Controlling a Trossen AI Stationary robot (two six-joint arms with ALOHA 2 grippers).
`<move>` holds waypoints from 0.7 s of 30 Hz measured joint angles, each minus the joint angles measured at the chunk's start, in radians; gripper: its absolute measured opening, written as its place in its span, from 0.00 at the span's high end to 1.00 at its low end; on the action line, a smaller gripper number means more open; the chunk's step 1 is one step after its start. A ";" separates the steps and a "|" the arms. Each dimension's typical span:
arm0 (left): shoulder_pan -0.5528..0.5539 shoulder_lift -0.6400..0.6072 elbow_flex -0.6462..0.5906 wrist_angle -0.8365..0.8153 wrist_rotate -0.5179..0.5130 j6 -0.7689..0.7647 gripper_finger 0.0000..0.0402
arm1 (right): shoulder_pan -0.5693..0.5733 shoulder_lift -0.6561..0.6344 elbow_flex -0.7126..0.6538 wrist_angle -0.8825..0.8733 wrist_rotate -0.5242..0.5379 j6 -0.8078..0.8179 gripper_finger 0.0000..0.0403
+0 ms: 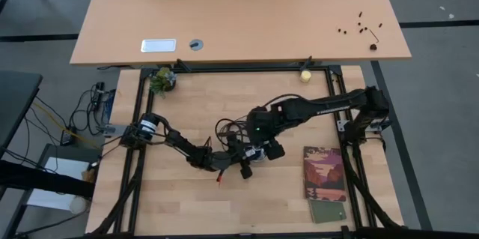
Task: Screw lightbulb
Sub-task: Insert the white lightbulb into the silver lamp
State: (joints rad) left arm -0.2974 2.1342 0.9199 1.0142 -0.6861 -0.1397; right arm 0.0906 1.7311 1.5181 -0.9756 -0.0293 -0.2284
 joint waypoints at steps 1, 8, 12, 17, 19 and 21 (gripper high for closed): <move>0.000 0.000 0.000 0.001 0.000 0.000 0.54 | 0.000 -0.016 -0.031 0.041 0.007 0.007 0.30; 0.000 0.000 0.002 0.006 -0.021 -0.002 0.54 | 0.000 -0.065 -0.151 0.190 0.010 0.026 0.29; 0.000 0.000 0.002 0.001 -0.020 -0.004 0.54 | 0.011 -0.065 -0.182 0.210 0.010 -0.007 0.29; -0.001 0.000 0.002 0.008 -0.007 0.002 0.54 | 0.023 -0.065 -0.187 0.240 0.010 -0.080 0.29; 0.000 0.000 0.002 0.008 0.006 0.002 0.54 | 0.025 -0.065 -0.188 0.246 0.007 -0.113 0.29; 0.000 0.000 0.002 0.010 0.023 0.004 0.54 | 0.025 -0.065 -0.188 0.243 -0.001 -0.139 0.29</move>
State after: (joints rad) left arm -0.2970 2.1345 0.9215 1.0246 -0.6629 -0.1353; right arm 0.1158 1.6657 1.3305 -0.7323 -0.0307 -0.3673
